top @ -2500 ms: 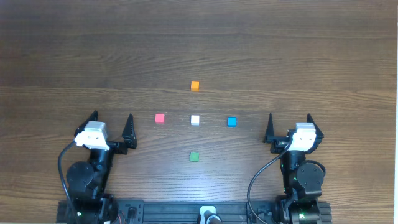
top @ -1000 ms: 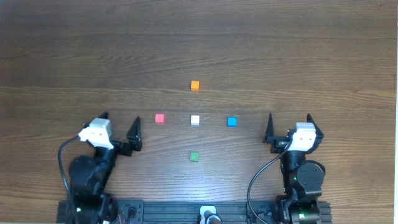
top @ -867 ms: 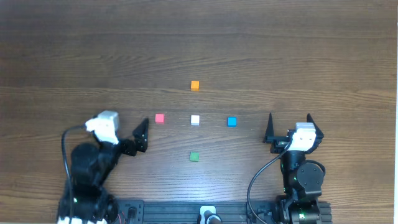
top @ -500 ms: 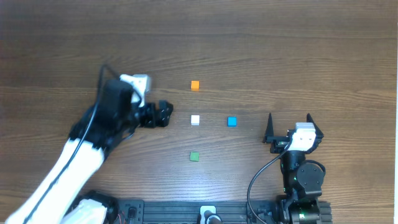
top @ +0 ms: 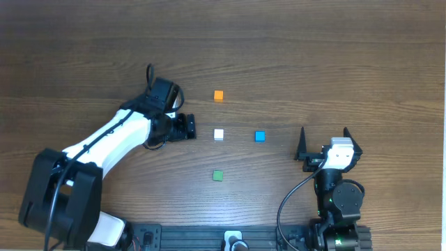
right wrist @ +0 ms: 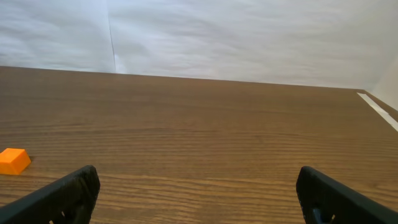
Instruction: Stack Cubes
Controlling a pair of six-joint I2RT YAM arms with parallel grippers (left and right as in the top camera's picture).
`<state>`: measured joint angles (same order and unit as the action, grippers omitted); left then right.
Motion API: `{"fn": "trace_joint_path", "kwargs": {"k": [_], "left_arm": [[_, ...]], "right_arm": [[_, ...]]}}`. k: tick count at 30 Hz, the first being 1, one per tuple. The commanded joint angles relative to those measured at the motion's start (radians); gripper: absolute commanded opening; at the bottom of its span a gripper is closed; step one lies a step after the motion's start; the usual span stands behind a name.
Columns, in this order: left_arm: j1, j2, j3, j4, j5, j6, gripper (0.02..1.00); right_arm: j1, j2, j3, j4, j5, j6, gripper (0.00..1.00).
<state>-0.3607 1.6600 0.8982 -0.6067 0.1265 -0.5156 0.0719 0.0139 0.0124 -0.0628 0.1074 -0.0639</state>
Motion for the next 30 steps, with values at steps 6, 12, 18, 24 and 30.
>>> {"fn": "trace_joint_path", "kwargs": {"k": [6, 12, 18, 24, 30], "left_arm": [[-0.021, 0.021, 0.013, 0.001, -0.111, 0.03, 0.836], [-0.081, 0.021, 0.013, 0.011, -0.163, 0.119, 0.816], [-0.097, 0.021, 0.013, 0.008, -0.185, 0.132, 0.77], [-0.097, 0.022, 0.013, 0.008, -0.211, 0.146, 0.689], [-0.097, 0.022, 0.013, 0.021, -0.211, 0.14, 0.627]], "right_arm": [[0.005, -0.009, -0.007, -0.001, -0.005, -0.005, 0.993], [0.005, -0.009, -0.007, -0.001, -0.005, -0.005, 0.989], [0.005, -0.009, -0.007, -0.001, -0.005, -0.005, 0.993], [0.005, -0.009, -0.007, -0.001, -0.005, -0.005, 0.991], [0.005, -0.009, -0.007, -0.001, -0.005, -0.005, 0.993]]}}
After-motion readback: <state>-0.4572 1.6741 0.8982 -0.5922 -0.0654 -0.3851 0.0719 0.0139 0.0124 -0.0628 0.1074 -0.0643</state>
